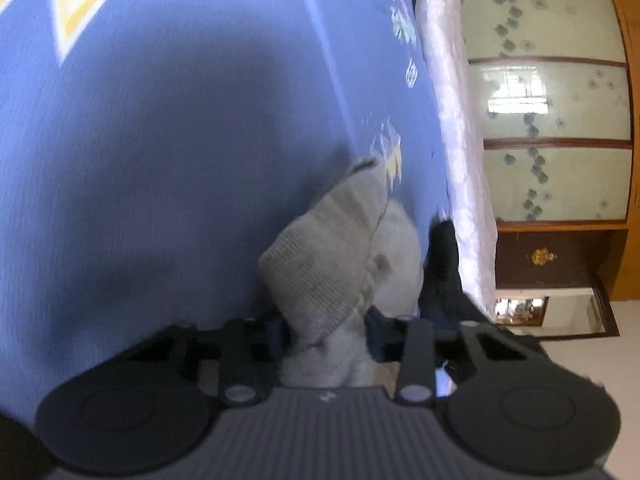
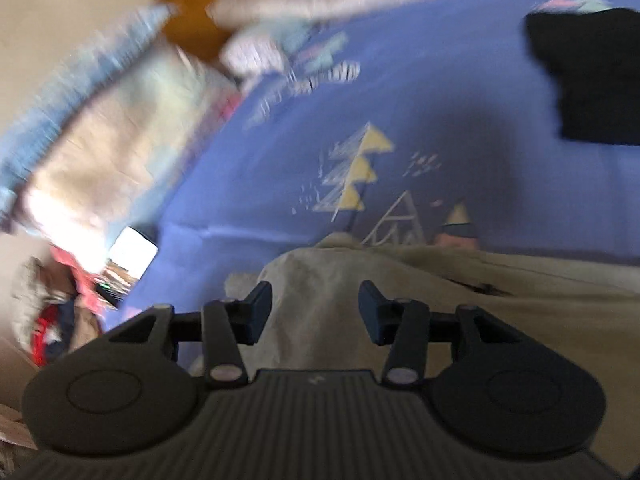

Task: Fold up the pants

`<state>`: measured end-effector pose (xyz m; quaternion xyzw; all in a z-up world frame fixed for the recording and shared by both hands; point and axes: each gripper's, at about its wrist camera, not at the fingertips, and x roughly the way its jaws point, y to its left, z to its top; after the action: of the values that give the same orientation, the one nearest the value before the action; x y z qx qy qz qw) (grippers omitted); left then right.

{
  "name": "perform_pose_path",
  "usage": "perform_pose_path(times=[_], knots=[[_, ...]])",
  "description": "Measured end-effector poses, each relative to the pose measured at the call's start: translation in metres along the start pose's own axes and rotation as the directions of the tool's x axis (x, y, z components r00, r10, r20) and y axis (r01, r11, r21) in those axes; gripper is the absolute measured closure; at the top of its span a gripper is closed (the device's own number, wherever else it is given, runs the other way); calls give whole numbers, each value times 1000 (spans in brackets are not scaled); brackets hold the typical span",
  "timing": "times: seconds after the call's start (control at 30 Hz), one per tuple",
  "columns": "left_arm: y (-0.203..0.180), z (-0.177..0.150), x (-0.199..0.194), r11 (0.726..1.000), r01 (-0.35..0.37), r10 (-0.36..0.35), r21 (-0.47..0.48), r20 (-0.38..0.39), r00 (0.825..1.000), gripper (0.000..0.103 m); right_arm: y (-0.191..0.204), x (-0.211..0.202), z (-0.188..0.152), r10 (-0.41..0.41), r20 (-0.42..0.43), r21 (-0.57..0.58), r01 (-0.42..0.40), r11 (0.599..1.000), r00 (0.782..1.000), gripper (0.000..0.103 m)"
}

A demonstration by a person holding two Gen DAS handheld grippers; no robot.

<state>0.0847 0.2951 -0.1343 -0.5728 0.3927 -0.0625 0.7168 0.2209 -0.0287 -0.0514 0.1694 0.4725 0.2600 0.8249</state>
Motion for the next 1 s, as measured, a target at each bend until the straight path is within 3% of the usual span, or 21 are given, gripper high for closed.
perform_pose_path(times=[0.1, 0.17, 0.2, 0.27, 0.33, 0.4, 0.43, 0.5, 0.57, 0.63, 0.7, 0.77, 0.83, 0.97, 1.0], knots=[[-27, -1, -11, 990, 1, -8, 138, 50, 999, 77, 0, 44, 2, -110, -98, -13, 109, 994, 989, 61], [-57, -13, -22, 954, 15, -41, 299, 84, 996, 77, -1, 40, -1, -105, -73, -2, 105, 994, 992, 60], [-71, -22, -28, 925, 28, -71, 379, 99, 993, 77, -2, 32, -2, -88, -55, 11, 89, 996, 995, 60], [-99, -42, -44, 832, 51, -140, 553, 121, 983, 79, 0, 9, -8, 3, 41, 37, -4, 999, 999, 60], [-113, -56, -54, 747, 39, -176, 664, 140, 974, 78, 9, -3, -13, 51, 124, 30, -55, 998, 991, 59], [-108, -57, -58, 720, -7, -157, 694, 172, 973, 74, 20, 12, -16, 38, 80, 0, -38, 999, 996, 59], [-100, -52, -54, 731, -47, -115, 680, 190, 975, 72, 24, 25, -17, 2, 36, -21, -2, 1000, 999, 59], [-69, -25, -36, 808, -177, 77, 561, 198, 977, 69, 30, 58, -23, -99, -57, -74, 95, 993, 993, 59], [-34, 0, -21, 883, -269, 239, 385, 125, 963, 60, 46, 68, -30, -150, 3, -170, 148, 974, 989, 55], [-14, 10, -29, 954, -173, 157, 245, 84, 984, 58, 63, 71, -35, -216, 22, -260, 214, 942, 976, 54], [-14, 17, -33, 962, -167, 161, 214, 47, 986, 55, 65, 61, -34, -195, 11, -281, 190, 941, 981, 54], [-14, 18, -44, 961, -176, 162, 212, 81, 983, 47, 51, 44, -33, -122, -7, -217, 117, 969, 993, 54], [-13, 21, -55, 959, -204, 182, 196, 127, 975, 46, 42, 29, -34, -40, -11, -138, 38, 990, 999, 54], [-21, 32, -62, 967, -179, 155, 179, 141, 978, 46, 40, 8, -55, 83, -43, -130, -88, 988, 996, 54], [-24, 32, -61, 965, -177, 153, 191, 137, 979, 41, 40, 6, -62, 115, -69, -132, -124, 983, 991, 54]])
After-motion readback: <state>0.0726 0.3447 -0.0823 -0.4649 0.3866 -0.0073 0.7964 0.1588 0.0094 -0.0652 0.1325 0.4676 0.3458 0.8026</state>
